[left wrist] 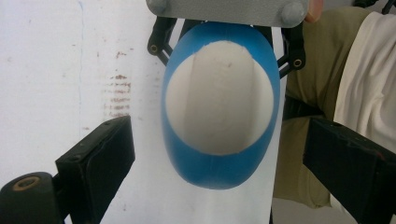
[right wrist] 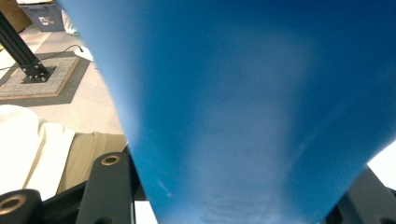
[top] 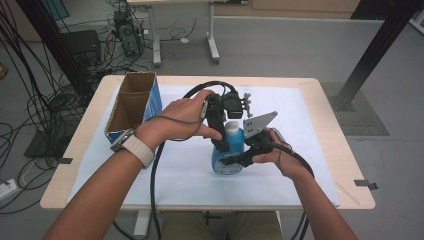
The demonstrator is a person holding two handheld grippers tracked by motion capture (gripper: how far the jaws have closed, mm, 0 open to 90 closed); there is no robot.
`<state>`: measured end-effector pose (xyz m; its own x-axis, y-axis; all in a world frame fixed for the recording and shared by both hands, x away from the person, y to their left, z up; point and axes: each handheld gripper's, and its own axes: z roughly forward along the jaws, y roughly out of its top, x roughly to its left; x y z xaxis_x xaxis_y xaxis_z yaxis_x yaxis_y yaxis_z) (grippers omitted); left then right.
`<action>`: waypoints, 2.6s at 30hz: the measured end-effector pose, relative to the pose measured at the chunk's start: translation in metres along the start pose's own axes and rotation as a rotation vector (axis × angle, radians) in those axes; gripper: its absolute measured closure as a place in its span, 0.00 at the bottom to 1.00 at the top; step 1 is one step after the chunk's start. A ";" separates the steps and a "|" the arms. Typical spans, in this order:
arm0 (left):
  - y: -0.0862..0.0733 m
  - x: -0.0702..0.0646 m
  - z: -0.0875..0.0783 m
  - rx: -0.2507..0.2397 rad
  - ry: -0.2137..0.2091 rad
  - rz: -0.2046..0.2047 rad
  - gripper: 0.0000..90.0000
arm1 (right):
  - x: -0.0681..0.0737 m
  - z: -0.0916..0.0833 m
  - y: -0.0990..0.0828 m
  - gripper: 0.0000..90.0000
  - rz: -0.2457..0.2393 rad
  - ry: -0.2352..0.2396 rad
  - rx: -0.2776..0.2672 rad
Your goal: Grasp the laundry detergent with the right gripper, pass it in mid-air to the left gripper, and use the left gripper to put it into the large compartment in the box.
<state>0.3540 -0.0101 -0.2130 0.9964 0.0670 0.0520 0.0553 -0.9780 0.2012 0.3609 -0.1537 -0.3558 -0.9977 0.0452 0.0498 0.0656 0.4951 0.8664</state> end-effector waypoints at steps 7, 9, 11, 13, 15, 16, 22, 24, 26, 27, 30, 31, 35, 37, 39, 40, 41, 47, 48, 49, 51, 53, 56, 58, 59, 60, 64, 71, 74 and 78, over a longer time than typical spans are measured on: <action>0.000 0.000 0.000 0.002 -0.002 -0.001 0.11 | -0.001 0.000 0.001 0.48 0.001 0.002 -0.003; -0.001 0.001 0.000 0.001 0.000 0.000 0.11 | -0.001 0.000 0.001 0.48 0.001 0.002 -0.003; -0.001 0.001 -0.001 0.001 -0.001 -0.002 0.11 | -0.001 0.000 0.001 0.48 0.000 0.003 -0.003; -0.002 0.000 -0.001 0.002 0.000 -0.004 0.11 | -0.001 0.000 0.001 0.48 0.001 0.002 -0.004; -0.002 0.001 0.000 0.001 0.001 0.000 0.11 | -0.001 0.001 0.001 0.48 0.002 0.003 -0.003; -0.002 0.001 0.000 0.001 0.001 0.000 0.11 | -0.001 0.001 0.001 0.48 0.002 0.004 -0.002; -0.003 0.001 0.000 -0.003 -0.004 -0.009 0.11 | -0.001 0.001 0.002 0.48 0.002 0.006 -0.002; -0.004 0.001 0.002 0.004 -0.007 -0.010 0.11 | -0.001 0.001 0.002 0.48 0.002 0.006 -0.003; -0.005 0.001 0.004 0.001 -0.010 -0.012 0.11 | -0.001 0.001 0.002 0.48 0.005 0.009 -0.004; -0.005 0.001 0.004 0.001 -0.011 -0.012 0.10 | -0.001 0.001 0.002 0.48 0.004 0.010 -0.004; -0.007 0.001 0.005 -0.002 -0.012 -0.016 0.10 | -0.001 0.002 0.001 0.48 0.001 0.009 -0.002; -0.007 0.001 0.005 -0.003 -0.012 -0.016 0.10 | -0.001 0.002 0.001 0.48 0.002 0.009 -0.001; -0.007 0.001 0.005 -0.005 -0.014 -0.016 0.10 | -0.001 0.003 0.001 0.48 0.001 0.010 0.000; -0.007 0.001 0.007 -0.003 -0.014 -0.016 0.10 | -0.001 0.003 0.001 0.48 0.003 0.011 -0.001; -0.007 0.001 0.007 -0.005 -0.014 -0.013 0.10 | -0.001 0.003 0.001 0.48 0.003 0.010 -0.002; -0.007 0.001 0.007 -0.007 -0.015 -0.012 0.10 | -0.001 0.003 0.001 0.48 0.004 0.010 -0.002; -0.007 0.000 0.007 -0.010 -0.015 -0.013 0.10 | -0.001 0.003 0.001 0.48 0.003 0.011 -0.002; -0.006 0.000 0.007 -0.008 -0.015 -0.012 0.10 | -0.001 0.003 0.001 0.48 0.004 0.010 -0.005; -0.006 0.000 0.007 -0.011 -0.015 -0.012 0.10 | -0.001 0.003 0.000 0.48 0.004 0.011 -0.005; -0.006 0.000 0.007 -0.008 -0.016 -0.011 0.10 | -0.001 0.003 0.000 0.48 0.005 0.012 -0.005; -0.006 0.001 0.007 -0.008 -0.015 -0.011 0.10 | -0.001 0.003 0.000 0.48 0.006 0.013 -0.004; -0.007 0.001 0.007 -0.010 -0.015 -0.012 0.10 | -0.001 0.004 0.000 0.48 0.009 0.014 -0.003; -0.007 0.001 0.007 -0.010 -0.015 -0.012 0.10 | -0.001 0.004 0.000 0.48 0.009 0.015 -0.004; -0.007 0.000 0.007 -0.012 -0.015 -0.012 0.10 | -0.001 0.004 0.001 0.48 0.008 0.014 -0.006; -0.007 0.000 0.007 -0.012 -0.015 -0.012 0.10 | -0.001 0.004 0.001 0.48 0.007 0.014 -0.005; -0.007 0.000 0.006 -0.012 -0.014 -0.011 0.10 | -0.001 0.004 0.001 0.48 0.007 0.015 -0.004; -0.008 0.000 0.006 -0.013 -0.012 -0.012 0.10 | -0.001 0.005 0.001 0.48 0.008 0.019 -0.003; -0.008 0.000 0.006 -0.014 -0.013 -0.012 0.10 | -0.001 0.006 0.001 0.48 0.007 0.016 0.002; -0.007 0.000 0.006 -0.014 -0.013 -0.012 0.10 | -0.002 0.006 0.000 0.48 0.005 0.014 0.002; -0.008 0.001 0.006 -0.014 -0.013 -0.012 0.10 | -0.002 0.006 0.000 0.48 0.005 0.013 0.004</action>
<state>0.3545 -0.0039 -0.2203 0.9964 0.0758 0.0368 0.0662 -0.9744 0.2149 0.3627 -0.1488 -0.3586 -0.9975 0.0361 0.0609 0.0708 0.4987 0.8639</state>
